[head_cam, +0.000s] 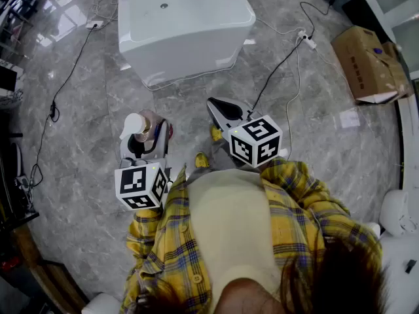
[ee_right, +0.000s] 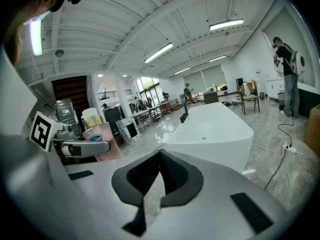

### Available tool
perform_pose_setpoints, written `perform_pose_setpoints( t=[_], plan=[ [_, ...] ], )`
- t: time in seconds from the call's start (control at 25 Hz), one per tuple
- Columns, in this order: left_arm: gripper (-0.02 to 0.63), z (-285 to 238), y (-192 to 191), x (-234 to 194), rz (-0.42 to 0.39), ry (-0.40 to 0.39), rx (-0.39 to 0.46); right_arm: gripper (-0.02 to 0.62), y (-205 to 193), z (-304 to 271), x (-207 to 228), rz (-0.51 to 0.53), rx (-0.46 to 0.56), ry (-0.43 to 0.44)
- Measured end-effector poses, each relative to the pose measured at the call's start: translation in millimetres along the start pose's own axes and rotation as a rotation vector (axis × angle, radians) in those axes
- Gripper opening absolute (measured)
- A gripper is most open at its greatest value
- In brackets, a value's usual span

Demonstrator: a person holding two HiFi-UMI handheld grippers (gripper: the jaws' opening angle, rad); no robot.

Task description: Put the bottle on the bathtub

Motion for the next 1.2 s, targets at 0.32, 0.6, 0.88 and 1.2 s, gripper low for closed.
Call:
perform_pose_setpoints(
  t=[0.32, 0.6, 0.88, 1.2],
  plan=[
    [0.227, -9, 0, 1, 0.010, 0.002, -0.018, 0.014, -1, -3, 7, -0.008, -0.012, 0.008],
    [0.227, -36, 13, 0, 0.014, 0.027, -0.009, 0.014, 15, -24, 34, -0.019, -0.008, 0.044],
    [0.227, -78, 28, -4, 0.019, 0.044, -0.025, 0.014, 36, -47, 71, -0.009, -0.030, 0.071],
    [0.227, -127, 47, 0, 0.042, 0.063, -0.029, 0.014, 66, -68, 112, -0.002, -0.045, 0.101]
  ],
)
Point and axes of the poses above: the fingertips, and each gripper's own axes: z backward along the fingers, x to its right, y out of its top, the point moved 9 cm from there along z, backward along the fingers, and after that the axes turned 11 degrees about y, right-handed, at the moved point
